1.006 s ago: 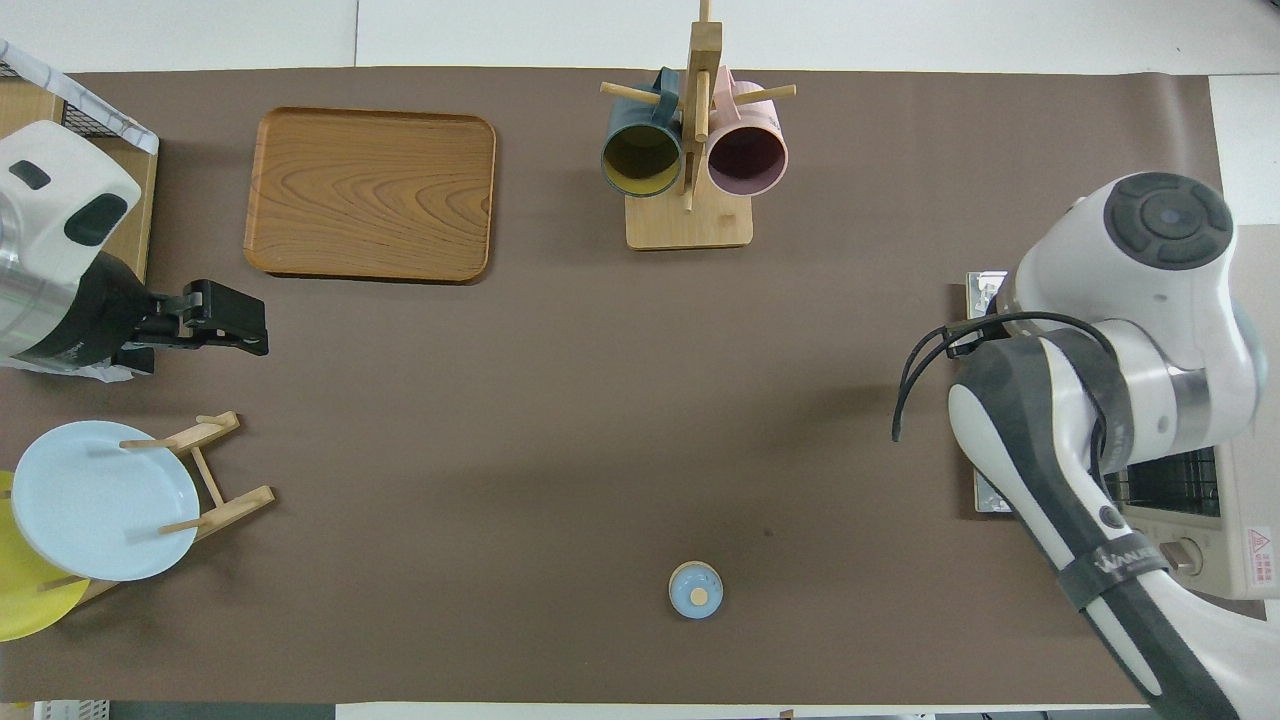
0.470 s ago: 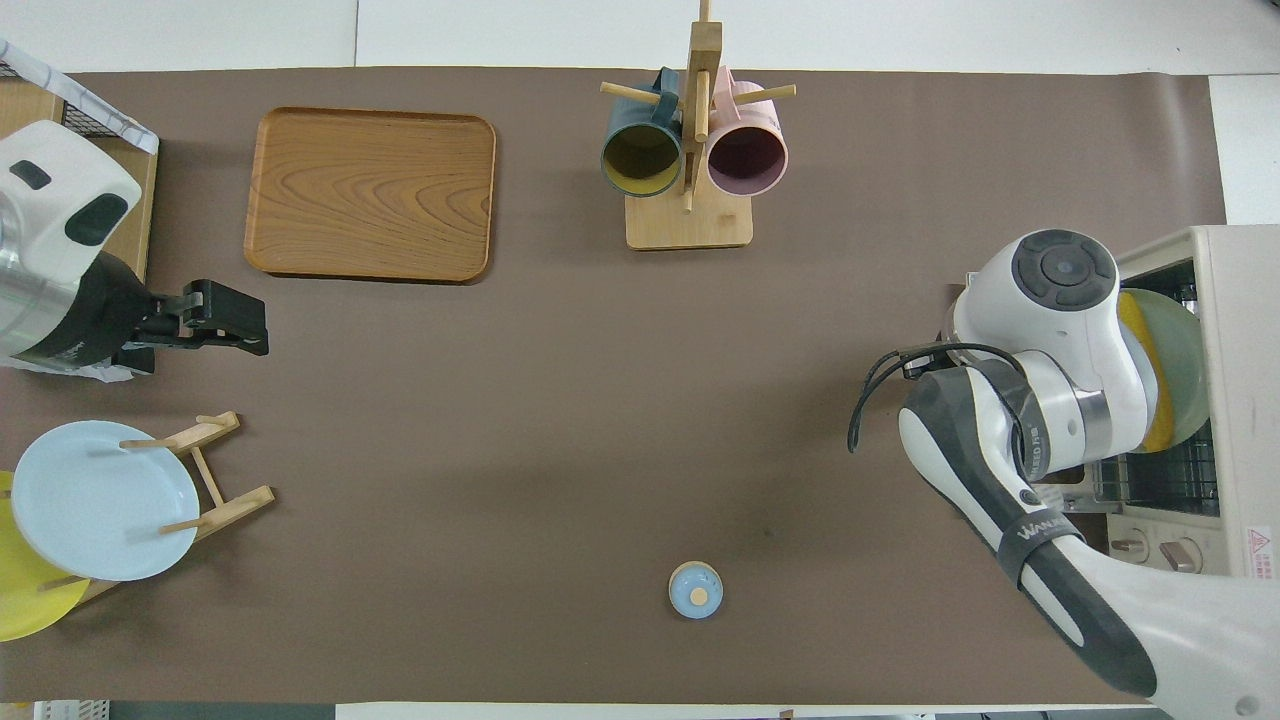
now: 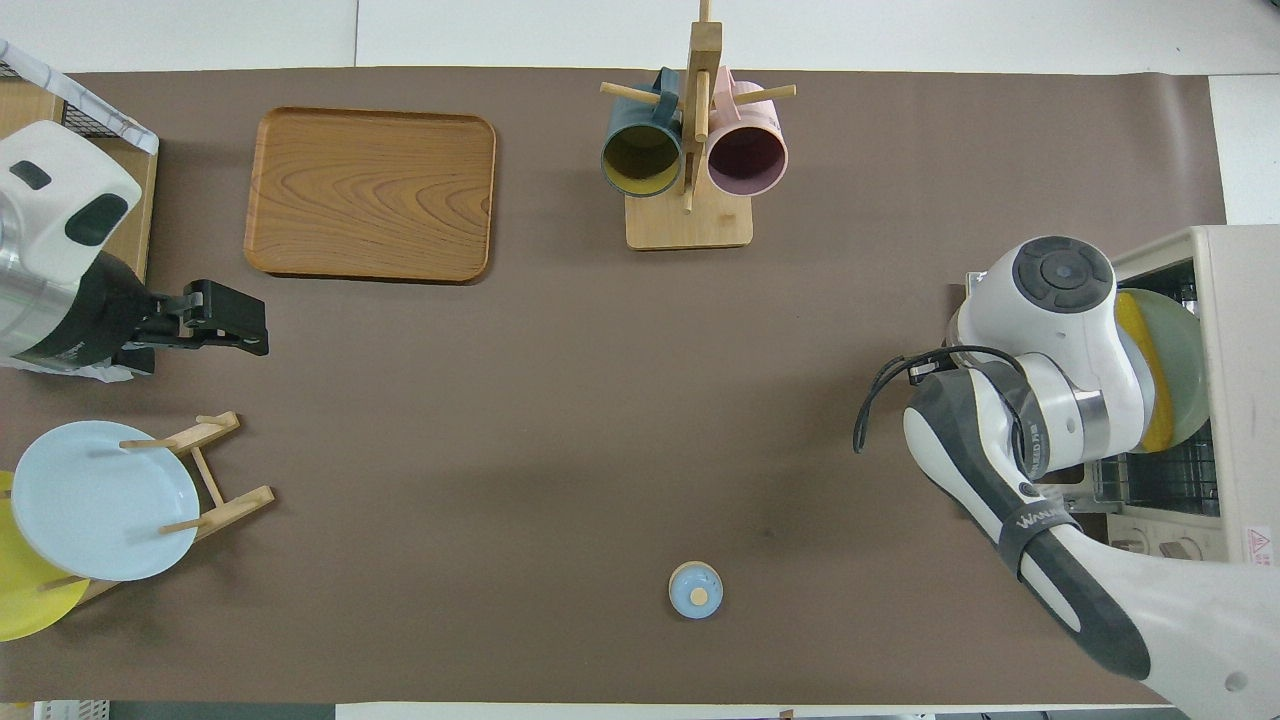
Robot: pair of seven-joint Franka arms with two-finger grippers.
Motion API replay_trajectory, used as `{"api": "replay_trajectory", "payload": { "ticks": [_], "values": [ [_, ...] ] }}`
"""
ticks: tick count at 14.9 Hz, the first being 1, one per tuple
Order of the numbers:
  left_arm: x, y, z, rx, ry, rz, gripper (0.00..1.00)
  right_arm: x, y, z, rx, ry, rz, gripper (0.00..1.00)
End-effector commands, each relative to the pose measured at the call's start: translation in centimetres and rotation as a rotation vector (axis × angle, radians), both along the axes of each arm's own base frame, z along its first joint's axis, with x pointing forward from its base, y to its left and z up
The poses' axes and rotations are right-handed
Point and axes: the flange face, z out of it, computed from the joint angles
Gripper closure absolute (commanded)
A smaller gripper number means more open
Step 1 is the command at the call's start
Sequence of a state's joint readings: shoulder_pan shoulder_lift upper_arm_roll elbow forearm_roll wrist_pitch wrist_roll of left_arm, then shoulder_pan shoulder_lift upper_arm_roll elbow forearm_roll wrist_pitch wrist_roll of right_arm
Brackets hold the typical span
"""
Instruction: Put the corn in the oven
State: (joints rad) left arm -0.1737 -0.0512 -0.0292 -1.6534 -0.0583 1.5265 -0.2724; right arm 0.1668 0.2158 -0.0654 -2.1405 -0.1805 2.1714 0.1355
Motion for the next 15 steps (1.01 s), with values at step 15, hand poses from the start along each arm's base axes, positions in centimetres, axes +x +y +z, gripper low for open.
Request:
{"api": "replay_trajectory", "payload": {
  "ticks": [15],
  "values": [
    [0.5,0.2,0.4,-0.002,0.003,-0.003,0.00,1.1,-5.6,9.0,-0.142,0.081,0.144,1.00]
  ]
}}
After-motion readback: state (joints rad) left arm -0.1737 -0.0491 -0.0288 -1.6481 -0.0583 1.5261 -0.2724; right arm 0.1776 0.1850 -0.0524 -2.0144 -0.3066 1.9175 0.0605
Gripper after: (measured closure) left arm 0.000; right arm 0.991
